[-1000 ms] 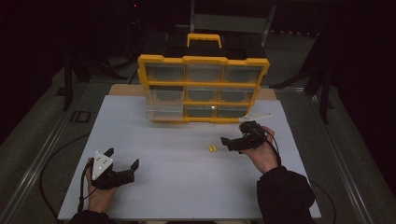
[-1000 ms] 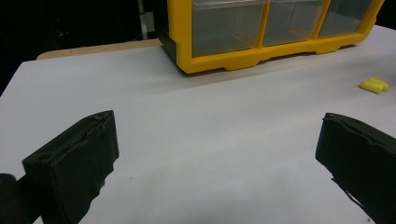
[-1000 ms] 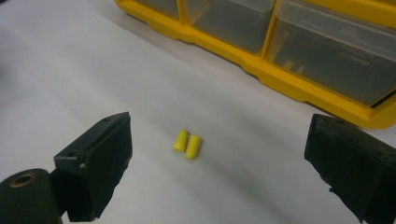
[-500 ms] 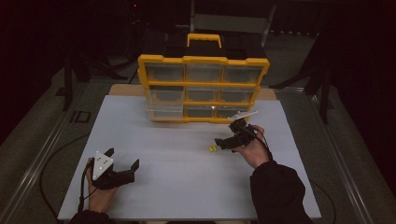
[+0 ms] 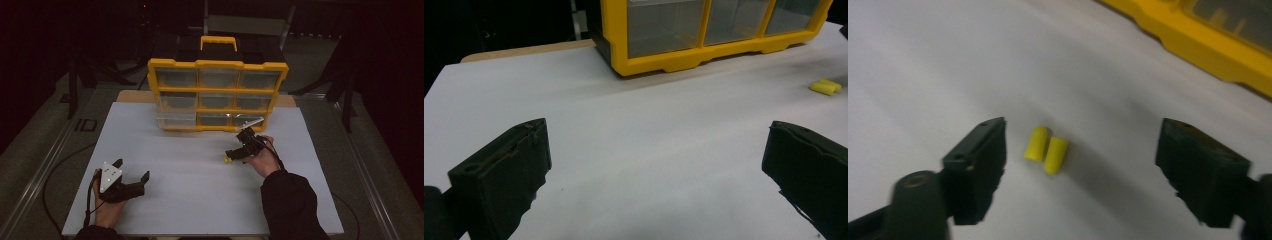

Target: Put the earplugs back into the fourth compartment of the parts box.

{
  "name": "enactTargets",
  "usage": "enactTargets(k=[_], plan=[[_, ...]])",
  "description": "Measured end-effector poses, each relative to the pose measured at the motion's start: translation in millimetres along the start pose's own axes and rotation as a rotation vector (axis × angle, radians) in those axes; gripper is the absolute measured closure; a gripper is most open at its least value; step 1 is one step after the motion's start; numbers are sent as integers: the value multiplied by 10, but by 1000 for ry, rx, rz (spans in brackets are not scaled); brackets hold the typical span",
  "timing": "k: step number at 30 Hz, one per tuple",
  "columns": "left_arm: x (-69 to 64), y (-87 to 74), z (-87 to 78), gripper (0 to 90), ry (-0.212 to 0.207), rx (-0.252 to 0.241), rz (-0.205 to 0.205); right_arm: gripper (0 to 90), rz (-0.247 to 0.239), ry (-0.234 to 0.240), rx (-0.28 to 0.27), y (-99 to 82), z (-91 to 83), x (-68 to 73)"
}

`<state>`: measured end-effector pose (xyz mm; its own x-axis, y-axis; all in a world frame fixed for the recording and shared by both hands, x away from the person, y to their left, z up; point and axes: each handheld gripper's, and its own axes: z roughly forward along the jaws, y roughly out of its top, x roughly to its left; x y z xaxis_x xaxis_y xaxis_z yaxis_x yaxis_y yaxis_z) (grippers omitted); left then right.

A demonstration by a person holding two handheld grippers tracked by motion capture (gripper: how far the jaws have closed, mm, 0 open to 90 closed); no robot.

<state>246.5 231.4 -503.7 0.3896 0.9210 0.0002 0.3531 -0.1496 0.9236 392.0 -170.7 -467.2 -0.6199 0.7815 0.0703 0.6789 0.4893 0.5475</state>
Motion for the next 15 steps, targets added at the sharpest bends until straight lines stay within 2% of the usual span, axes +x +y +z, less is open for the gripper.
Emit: enactTargets(k=[3,4,6,7,9,15], plan=[[1,0,1,2,-1,1,0,274,-7,7,12,0,40,4],[1,0,1,2,-1,1,1,329,-4,1,26,4,77,16],[0,-1,2,2,-2,2,1,407,-7,24,32,4,106,25],[0,-1,2,2,-2,2,1,407,-7,24,32,4,106,25],[1,-1,3,2,-3,3,2,495,4,34,48,4,149,37],[-2,-1,5,2,-1,6,6,596,33,52,65,2,218,13]])
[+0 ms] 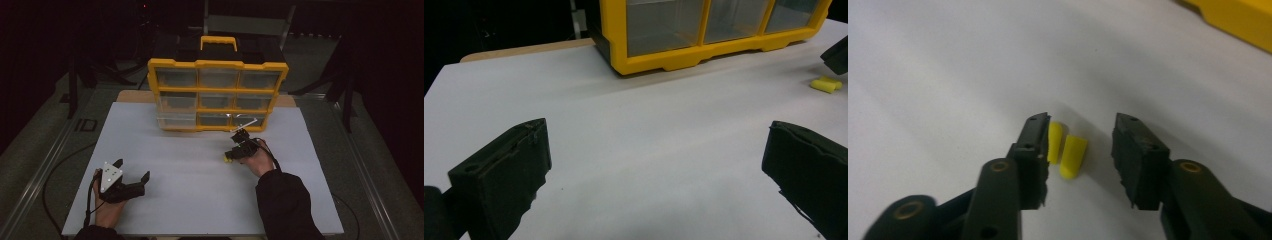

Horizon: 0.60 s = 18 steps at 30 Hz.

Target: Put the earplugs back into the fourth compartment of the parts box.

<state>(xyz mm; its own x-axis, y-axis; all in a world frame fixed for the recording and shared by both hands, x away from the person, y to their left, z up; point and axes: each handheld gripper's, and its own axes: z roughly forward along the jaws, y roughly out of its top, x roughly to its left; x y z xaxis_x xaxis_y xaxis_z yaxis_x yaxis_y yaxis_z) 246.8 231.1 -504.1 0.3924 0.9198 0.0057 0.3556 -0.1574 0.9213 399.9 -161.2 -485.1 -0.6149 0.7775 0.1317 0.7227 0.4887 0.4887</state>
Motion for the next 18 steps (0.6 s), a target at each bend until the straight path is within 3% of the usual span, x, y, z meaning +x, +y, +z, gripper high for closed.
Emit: enactTargets(k=[6,18], plan=[[-2,-1,3,2,0,3,3,669,6,8,14,0,51,9],[-5,-2,6,4,0,6,5,725,18,-8,50,-3,128,0]])
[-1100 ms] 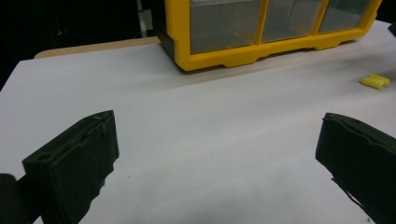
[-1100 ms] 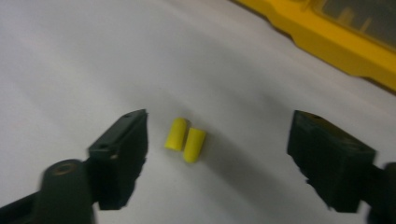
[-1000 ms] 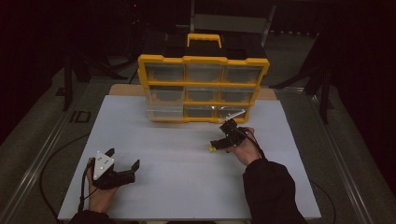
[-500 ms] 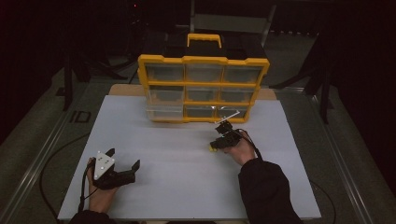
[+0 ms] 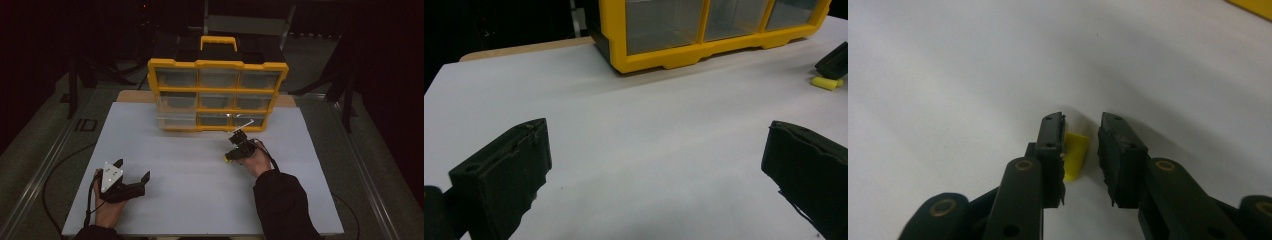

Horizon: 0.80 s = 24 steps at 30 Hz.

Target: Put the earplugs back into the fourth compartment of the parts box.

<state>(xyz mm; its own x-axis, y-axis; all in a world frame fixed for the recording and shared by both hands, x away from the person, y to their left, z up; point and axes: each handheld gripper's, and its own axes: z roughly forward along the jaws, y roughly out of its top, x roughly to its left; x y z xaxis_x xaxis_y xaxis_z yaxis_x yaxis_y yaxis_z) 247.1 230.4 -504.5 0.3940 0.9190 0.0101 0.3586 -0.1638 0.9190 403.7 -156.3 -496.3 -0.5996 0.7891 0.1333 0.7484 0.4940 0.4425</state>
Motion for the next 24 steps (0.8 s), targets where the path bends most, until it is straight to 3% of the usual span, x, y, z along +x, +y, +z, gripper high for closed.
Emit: enactTargets(k=[6,24], plan=[[-4,-2,5,5,1,4,1,778,20,18,4,1,21,-7],[-3,0,1,6,2,1,2,823,-19,9,-16,14,-47,19]])
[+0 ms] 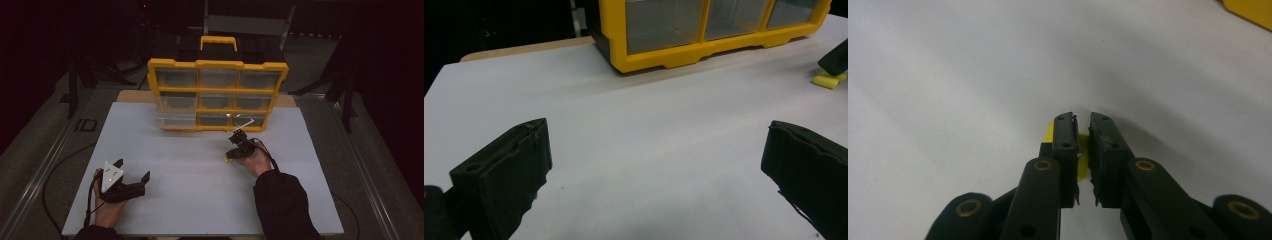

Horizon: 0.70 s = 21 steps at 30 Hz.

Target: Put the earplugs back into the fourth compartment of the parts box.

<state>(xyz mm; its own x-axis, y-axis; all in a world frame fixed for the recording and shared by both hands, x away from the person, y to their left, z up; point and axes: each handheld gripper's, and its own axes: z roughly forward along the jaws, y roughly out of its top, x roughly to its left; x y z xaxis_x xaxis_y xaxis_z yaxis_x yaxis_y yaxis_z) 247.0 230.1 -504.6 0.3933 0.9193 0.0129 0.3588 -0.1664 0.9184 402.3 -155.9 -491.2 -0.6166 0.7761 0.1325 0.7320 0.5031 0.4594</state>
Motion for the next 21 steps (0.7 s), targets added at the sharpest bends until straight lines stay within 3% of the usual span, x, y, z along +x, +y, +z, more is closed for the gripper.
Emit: enactTargets(k=[21], plan=[[-2,0,0,6,0,0,1,821,-12,-21,-18,42,-167,28]])
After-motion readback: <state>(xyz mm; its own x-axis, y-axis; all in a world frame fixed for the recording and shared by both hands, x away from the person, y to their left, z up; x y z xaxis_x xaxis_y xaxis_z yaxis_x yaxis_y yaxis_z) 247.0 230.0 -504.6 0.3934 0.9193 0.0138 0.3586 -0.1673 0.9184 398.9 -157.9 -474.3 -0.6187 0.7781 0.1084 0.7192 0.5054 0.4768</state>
